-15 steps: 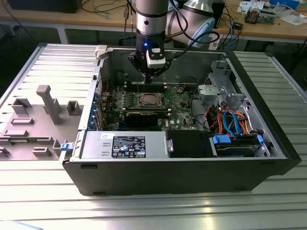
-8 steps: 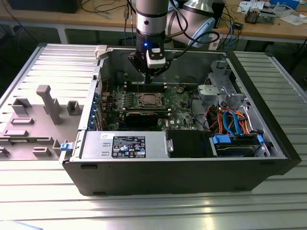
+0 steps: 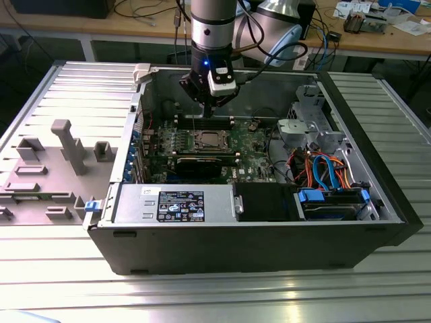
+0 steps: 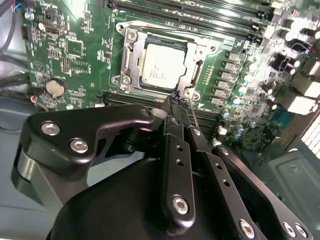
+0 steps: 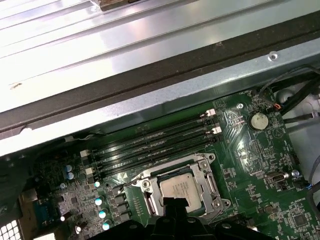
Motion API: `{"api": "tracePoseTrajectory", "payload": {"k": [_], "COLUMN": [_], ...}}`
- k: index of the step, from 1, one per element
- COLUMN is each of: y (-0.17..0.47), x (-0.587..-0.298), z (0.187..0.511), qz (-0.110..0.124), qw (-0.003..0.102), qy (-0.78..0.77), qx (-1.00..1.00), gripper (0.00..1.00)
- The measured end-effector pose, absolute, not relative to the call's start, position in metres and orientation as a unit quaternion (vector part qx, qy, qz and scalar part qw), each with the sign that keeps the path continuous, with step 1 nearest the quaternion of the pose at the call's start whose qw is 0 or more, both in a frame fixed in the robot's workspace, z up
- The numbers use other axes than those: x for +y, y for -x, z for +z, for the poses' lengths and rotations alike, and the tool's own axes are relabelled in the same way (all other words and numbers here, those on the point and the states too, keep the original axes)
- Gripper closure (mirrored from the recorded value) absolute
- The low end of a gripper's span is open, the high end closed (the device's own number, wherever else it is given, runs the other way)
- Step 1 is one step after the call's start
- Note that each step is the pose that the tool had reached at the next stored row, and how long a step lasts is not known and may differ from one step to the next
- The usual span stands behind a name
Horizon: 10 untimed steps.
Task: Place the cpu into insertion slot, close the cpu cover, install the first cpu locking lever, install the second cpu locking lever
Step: 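Install the first cpu locking lever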
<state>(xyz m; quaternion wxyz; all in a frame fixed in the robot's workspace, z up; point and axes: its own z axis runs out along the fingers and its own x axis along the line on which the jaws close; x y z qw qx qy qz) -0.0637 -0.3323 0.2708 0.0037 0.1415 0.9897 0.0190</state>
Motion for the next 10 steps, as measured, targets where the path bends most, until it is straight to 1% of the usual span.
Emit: {"api": "tracePoseTrajectory", "payload": {"k": [10], "y": [0.0637], "x": [-0.3323], "z": [0.2706], "qz": [0.019], "qw": [0.002], "qy": [-0.063], "qx": [0.998], "gripper": [0.89]}}
